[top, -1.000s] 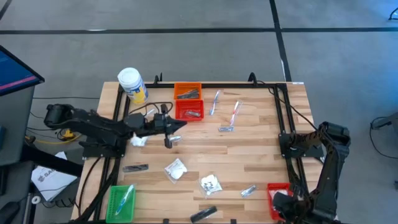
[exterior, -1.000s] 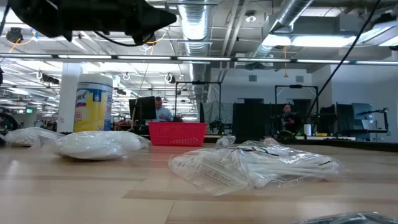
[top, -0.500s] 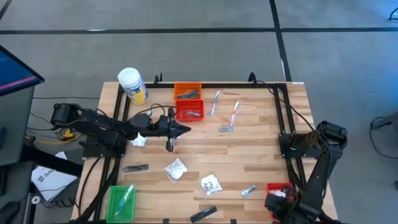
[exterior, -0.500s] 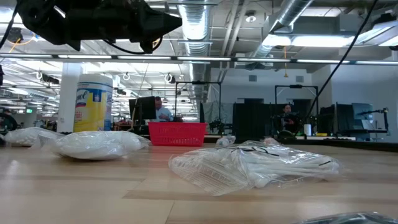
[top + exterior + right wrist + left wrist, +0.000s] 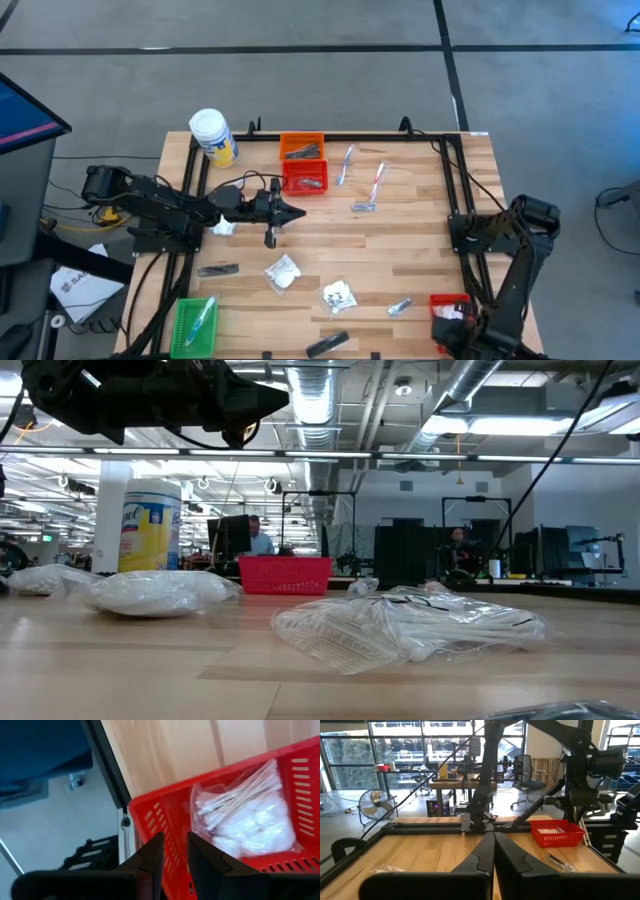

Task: Pick & Place Travel size toiletries
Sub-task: Adjust the cotton pack in the bottom red basket

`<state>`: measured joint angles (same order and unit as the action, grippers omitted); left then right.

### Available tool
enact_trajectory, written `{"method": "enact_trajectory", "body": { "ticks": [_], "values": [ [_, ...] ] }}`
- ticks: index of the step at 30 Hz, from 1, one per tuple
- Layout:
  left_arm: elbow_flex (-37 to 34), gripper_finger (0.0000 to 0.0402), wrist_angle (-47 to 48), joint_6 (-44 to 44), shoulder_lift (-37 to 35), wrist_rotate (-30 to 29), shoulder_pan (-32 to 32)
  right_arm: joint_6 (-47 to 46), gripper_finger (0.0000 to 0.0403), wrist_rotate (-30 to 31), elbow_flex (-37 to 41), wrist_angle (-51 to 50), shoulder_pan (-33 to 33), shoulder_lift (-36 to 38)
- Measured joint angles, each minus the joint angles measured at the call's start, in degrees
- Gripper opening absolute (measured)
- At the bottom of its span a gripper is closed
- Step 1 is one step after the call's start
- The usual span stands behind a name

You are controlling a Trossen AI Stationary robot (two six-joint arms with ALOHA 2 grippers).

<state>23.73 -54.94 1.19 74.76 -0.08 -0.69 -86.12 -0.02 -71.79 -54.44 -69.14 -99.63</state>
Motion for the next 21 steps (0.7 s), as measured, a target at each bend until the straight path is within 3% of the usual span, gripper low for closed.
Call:
{"method": "enact_trajectory", "body": {
  "ticks": [12, 21],
  "values": [
    [0.00, 0.0000, 0.00, 0.00, -0.02, -0.42, 0.00, -0.72, 0.0076, -0.21, 6.84, 6.89, -2.90, 0.00],
    [-0.02, 0.0000, 0.05, 0.00, -0.02, -0.39, 0.00, -0.46, 0.0076, -0.21, 7.41, 7.12, -2.89, -0.02]
  ]
}}
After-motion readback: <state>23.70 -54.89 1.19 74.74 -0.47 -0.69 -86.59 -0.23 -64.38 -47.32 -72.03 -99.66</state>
